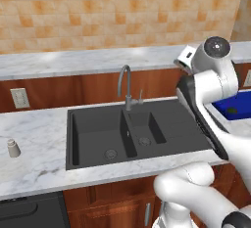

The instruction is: Pick up all produce items and place them in the sink. Turn on the sink faucet to wash them. Then turn the sink off and put them in the tray.

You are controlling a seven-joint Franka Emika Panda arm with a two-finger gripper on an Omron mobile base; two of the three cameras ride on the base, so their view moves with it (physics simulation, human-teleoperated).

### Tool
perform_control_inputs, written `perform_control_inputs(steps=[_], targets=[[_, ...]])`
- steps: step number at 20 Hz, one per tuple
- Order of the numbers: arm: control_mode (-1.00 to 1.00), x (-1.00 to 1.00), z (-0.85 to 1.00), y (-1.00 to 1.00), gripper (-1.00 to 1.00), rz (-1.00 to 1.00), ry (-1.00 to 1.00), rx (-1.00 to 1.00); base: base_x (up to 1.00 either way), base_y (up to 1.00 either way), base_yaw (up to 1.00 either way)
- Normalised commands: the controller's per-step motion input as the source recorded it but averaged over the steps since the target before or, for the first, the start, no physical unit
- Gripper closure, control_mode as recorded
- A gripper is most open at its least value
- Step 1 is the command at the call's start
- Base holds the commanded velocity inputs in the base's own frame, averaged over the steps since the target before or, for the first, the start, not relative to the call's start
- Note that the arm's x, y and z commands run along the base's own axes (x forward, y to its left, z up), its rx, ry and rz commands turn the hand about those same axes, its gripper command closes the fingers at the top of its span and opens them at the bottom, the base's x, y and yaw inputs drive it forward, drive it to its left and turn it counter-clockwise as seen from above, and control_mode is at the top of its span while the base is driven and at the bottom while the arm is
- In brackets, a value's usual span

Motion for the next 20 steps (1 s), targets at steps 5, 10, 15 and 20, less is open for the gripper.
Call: perform_control_inputs(steps=[5, 10, 15, 20], targets=[[-1.00, 0.59, -0.11, -1.00, 1.00, -0.21, 0.31, 0.03, 0.00, 0.00, 0.00], [-1.00, 0.88, -0.61, -1.00, 1.00, -0.09, 0.31, 0.02, 0.00, 0.00, 0.00], [-1.00, 0.50, -0.85, -1.00, 1.00, -0.01, 0.20, 0.01, 0.00, 0.00, 0.00], [-1.00, 0.06, -0.63, -1.00, 1.00, 0.00, 0.03, 0.00, 0.00, 0.00, 0.00]])
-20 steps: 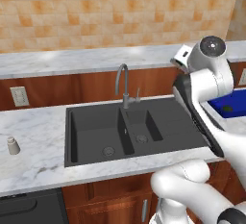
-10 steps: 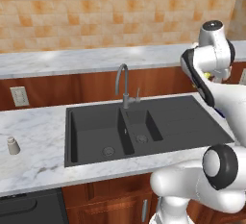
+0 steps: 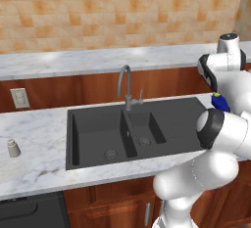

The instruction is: Pick up all produce items and place them in the sink. Turn on the sink faucet to wash them. Then turn the sink off and put them in the tray.

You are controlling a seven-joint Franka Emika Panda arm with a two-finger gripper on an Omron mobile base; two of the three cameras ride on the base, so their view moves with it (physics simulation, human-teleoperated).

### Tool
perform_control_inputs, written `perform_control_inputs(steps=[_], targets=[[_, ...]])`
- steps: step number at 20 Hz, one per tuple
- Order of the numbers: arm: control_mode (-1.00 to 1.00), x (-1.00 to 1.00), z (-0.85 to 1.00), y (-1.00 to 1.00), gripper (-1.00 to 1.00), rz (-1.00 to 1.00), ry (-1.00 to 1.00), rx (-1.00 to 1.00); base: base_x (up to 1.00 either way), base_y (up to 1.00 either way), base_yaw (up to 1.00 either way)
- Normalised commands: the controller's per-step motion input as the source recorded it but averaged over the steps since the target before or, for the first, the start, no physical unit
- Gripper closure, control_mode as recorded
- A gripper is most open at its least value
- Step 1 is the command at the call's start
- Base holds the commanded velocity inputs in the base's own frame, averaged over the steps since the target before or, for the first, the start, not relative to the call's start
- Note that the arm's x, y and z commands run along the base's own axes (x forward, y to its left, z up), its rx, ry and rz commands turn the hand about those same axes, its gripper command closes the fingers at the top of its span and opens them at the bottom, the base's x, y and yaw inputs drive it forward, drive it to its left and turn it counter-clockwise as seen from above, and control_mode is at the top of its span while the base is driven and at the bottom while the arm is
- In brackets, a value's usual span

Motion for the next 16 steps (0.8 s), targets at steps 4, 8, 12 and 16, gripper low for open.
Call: perform_control_inputs(steps=[4, 8, 12, 16], targets=[[-1.00, 0.25, -0.28, -1.00, 1.00, 0.00, 0.00, 0.00, 0.00, 0.00, 0.00], [-1.00, 0.49, -0.28, -0.86, 1.00, 0.00, 0.00, 0.00, 0.00, 0.00, 0.00], [-1.00, 0.37, -0.36, -0.70, 1.00, 0.00, 0.00, 0.00, 0.00, 0.00, 0.00], [-1.00, 0.50, -0.02, -0.44, 1.00, 0.00, 0.00, 0.04, 0.00, 0.00, 0.00]])
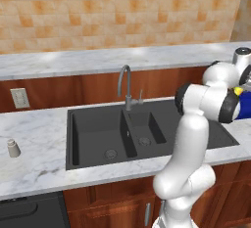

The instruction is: Pick up all produce items and place them in the sink. Turn on the sink faucet to wash them. Then turn the sink off and put them in the tray.

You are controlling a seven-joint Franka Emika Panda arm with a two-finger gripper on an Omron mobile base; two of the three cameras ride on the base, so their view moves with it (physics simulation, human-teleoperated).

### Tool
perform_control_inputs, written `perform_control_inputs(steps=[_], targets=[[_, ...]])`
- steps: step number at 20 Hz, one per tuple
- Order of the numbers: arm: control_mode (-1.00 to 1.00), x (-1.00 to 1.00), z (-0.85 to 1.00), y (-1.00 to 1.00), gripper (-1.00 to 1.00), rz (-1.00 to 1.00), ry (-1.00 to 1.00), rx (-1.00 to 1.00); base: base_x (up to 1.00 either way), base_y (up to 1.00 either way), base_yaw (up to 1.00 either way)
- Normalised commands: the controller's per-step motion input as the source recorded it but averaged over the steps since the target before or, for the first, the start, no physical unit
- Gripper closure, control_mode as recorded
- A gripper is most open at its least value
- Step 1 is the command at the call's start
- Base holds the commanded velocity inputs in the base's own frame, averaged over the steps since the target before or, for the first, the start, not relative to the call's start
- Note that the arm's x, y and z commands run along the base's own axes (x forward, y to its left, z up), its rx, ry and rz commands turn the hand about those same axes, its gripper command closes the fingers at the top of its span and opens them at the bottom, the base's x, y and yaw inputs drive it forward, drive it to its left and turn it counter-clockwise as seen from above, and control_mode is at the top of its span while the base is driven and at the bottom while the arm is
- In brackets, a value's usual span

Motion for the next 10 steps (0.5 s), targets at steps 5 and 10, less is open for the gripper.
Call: perform_control_inputs(steps=[5, 10], targets=[[-1.00, 0.17, -0.36, -0.58, 1.00, 0.00, 0.00, 0.06, 0.00, 0.00, 0.00], [-1.00, 0.09, -0.23, -0.48, 1.00, 0.00, 0.00, 0.01, 0.00, 0.00, 0.00]])
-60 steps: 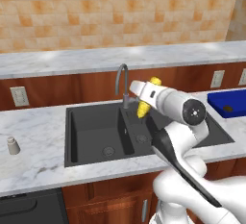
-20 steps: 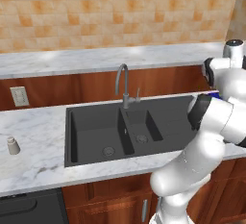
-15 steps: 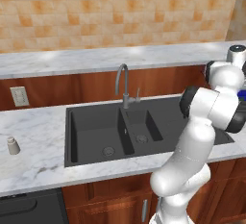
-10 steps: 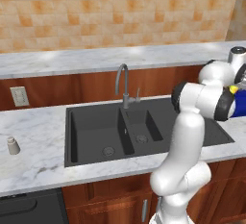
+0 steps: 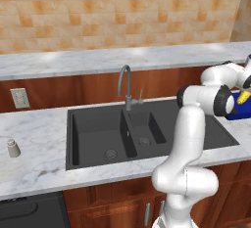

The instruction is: Pick up all produce items and place them in the sink. Turn on the sink faucet to wash them. Then turn the sink off and put them in the tray.

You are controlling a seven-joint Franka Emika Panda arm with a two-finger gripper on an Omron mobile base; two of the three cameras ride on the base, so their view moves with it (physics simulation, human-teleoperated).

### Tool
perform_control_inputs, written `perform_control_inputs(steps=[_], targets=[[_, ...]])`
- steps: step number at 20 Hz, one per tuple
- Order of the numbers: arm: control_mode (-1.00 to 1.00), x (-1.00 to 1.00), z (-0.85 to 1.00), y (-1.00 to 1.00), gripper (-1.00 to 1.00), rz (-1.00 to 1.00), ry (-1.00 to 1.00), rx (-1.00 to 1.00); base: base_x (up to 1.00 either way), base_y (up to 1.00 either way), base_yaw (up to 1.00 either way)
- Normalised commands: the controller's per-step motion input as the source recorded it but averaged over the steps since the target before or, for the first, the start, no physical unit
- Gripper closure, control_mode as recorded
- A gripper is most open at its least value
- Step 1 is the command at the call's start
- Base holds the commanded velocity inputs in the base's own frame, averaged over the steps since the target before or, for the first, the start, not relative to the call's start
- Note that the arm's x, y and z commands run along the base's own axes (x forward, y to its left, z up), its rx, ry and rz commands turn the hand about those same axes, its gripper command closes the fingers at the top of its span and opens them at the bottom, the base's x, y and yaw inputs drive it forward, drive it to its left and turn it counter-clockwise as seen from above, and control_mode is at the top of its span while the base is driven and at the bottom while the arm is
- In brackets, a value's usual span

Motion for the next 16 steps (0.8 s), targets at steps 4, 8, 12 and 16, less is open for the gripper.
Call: perform_control_inputs(steps=[4, 8, 12, 16], targets=[[-1.00, 0.15, -0.30, -0.21, 1.00, 0.00, 0.00, 0.00, 0.00, 0.00, 0.00], [-1.00, 0.13, -0.48, 0.00, 1.00, 0.00, 0.00, 0.00, 0.00, 0.00, 0.00], [-1.00, 0.18, -0.62, 0.00, 1.00, 0.00, -0.01, 0.00, 0.00, 0.00, 0.00], [-1.00, 0.22, -0.62, 0.00, 1.00, 0.00, 0.00, -0.03, 0.00, 0.00, 0.00]])
